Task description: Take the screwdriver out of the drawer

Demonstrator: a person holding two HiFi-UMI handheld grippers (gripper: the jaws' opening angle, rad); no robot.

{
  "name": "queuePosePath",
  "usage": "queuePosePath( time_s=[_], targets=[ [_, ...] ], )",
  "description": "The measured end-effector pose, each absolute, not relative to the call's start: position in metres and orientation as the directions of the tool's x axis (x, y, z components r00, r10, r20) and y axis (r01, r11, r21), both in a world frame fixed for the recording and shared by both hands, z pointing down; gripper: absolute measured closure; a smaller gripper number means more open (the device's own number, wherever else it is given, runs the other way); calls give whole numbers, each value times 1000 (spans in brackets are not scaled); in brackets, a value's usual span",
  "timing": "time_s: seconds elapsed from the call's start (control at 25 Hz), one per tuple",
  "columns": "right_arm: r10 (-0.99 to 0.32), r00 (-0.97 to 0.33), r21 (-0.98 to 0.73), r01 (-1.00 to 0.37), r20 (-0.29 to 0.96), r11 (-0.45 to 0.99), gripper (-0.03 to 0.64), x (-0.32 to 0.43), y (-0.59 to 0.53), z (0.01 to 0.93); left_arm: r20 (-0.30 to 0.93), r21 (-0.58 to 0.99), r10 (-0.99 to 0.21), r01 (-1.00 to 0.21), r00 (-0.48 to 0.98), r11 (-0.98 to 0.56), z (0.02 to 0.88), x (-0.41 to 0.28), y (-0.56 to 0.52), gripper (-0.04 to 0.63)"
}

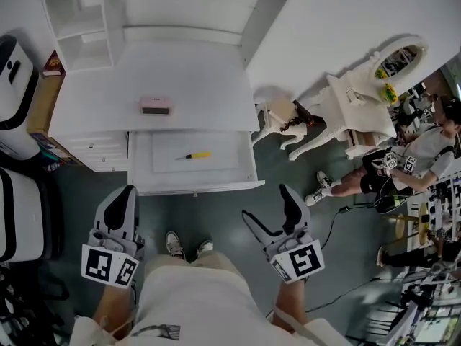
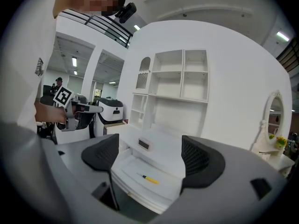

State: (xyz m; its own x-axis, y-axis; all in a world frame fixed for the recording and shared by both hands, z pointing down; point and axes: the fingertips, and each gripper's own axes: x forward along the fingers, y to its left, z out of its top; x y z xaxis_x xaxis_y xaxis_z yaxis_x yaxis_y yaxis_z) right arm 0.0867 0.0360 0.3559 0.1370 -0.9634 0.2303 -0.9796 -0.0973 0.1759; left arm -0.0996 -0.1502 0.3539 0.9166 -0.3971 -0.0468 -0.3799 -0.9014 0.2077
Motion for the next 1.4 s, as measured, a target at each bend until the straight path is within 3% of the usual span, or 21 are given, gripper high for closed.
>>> queuePosePath(
  time_s=[0.44, 0.84, 1.4],
  targets=[
    [-971, 101, 168, -984, 218, -64, 204, 145, 8, 353, -58, 186, -427, -410, 903, -893, 340, -47, -171, 580],
    [-977, -32, 184, -980, 210, 72, 204, 209, -52, 356, -99, 128, -535, -522, 839, -843, 310, -5, -199, 580],
    [-856, -275, 97, -932, 438, 349, 204, 212, -107, 471, 24, 148, -674, -669, 738, -728, 349, -14, -195, 580]
  ],
)
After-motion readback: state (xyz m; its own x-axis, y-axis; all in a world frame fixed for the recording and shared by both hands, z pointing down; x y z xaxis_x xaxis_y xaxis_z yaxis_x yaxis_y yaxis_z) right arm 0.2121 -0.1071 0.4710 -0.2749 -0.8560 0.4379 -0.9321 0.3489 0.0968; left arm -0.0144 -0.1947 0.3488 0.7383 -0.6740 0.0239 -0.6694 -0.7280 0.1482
